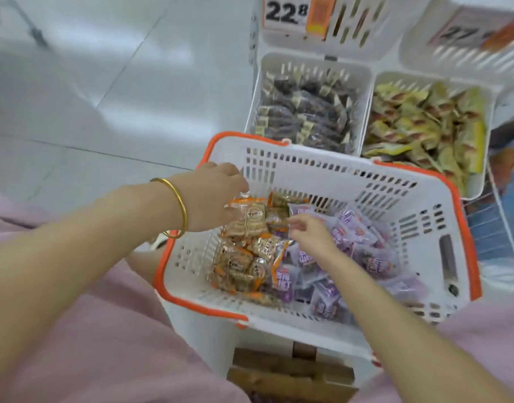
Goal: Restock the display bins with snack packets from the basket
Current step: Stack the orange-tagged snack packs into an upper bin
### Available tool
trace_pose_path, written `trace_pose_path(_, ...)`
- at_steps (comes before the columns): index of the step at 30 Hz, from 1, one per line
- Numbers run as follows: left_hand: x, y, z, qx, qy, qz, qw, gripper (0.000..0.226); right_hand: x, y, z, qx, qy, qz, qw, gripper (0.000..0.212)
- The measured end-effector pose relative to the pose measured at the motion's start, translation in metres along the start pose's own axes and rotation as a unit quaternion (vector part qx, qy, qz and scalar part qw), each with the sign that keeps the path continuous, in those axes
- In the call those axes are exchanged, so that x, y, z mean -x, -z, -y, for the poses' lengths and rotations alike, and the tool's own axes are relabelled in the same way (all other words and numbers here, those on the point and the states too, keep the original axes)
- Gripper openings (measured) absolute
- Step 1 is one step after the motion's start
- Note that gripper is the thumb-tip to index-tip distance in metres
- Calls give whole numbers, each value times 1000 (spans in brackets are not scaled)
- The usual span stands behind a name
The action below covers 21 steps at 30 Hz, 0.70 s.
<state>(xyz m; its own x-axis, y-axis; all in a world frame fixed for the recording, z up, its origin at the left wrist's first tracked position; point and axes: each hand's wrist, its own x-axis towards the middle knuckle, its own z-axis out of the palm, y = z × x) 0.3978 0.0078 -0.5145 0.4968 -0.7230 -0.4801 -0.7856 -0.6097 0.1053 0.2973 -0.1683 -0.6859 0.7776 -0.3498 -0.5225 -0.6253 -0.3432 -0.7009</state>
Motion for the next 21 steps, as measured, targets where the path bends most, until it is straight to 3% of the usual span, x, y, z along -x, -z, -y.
trace_pose_path(4, -6, -6, 16, -43, 2, -1, 999, 49, -36, -40, -4, 145, 67, -22, 987, 65)
trace_pose_path(7, -5, -13, 33, -73, 13, -3, 997, 48, -64, -62, 6, 328, 133, 8, 935, 96)
trace_pose_path(10, -3, -20, 45, -83, 24, 14, 996, 46, -93, -80, 19, 429, 194, 27, 882, 110)
trace_pose_path(13, -3, -24, 51, -77, 28, 24, 996, 46, -118, -98, 31, 431, 192, 46, 881, 102)
trace_pose_path(16, -5, -25, 54, -79, 23, 27, 996, 45, -125, -103, 35, 459, 159, -2, 874, 91)
trace_pose_path(18, -7, -24, 54, -78, 21, 26, 996, 45, -120, -98, 34, 465, 190, -38, 864, 75)
trace_pose_path(21, -10, -21, 52, -65, 23, 18, 997, 44, -111, -87, 28, 394, 261, -43, 880, 47)
